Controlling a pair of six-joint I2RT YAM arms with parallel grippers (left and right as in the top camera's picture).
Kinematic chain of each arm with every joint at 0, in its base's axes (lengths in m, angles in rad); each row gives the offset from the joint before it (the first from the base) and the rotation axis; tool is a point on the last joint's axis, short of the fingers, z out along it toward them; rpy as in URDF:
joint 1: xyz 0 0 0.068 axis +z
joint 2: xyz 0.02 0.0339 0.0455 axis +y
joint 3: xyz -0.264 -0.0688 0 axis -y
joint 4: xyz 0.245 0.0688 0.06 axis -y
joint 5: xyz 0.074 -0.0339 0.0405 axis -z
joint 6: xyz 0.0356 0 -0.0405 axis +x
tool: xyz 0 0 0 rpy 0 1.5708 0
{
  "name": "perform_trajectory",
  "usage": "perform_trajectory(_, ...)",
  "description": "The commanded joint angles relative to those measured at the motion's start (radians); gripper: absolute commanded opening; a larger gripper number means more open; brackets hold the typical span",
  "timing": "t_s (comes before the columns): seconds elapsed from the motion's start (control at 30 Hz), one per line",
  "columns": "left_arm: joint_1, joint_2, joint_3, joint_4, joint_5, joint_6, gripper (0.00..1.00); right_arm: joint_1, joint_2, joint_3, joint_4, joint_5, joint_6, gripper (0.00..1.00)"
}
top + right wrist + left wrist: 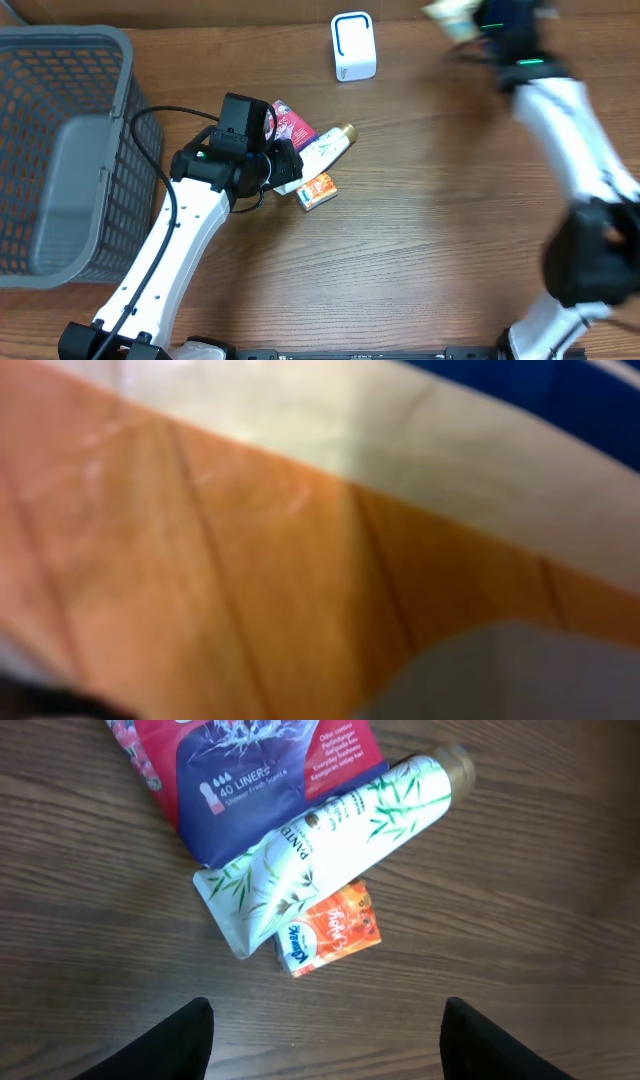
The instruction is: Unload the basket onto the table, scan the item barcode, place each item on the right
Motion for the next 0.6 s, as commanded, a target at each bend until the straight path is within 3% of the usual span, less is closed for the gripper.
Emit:
perform_trajectory(0.0,0.004,0.004,0.000,0.000,-0.013,-0.003,0.65,-0.205,-0.091,0.035,-0.151,0.032,0.080,0.04)
perform_trajectory(0.23,0.004,0.004,0.000,0.002,-0.013,-0.003,0.64,-0.545,-0.046,0.021,-0.452,0.032,0.085,0.04)
perform_trajectory(0.37,0.005,0.004,0.000,0.002,-0.015,-0.002,0.64,-0.680,0.030,0.007,-0.479,-0.002,0.073,0.04)
perform_trajectory(0.47,0.005,0.004,0.000,0.001,-0.016,-0.003,0.64,-0.742,0.099,0.007,-0.440,-0.090,-0.026,0.04)
perform_trajectory(0.5,0.004,0.004,0.000,0.000,-0.015,-0.003,0.64,-0.758,0.120,0.007,-0.428,-0.100,-0.042,0.05)
perform_trajectory(0.57,0.004,0.004,0.000,-0.003,-0.014,-0.003,0.64,-0.783,0.155,0.007,-0.411,-0.099,-0.055,0.18)
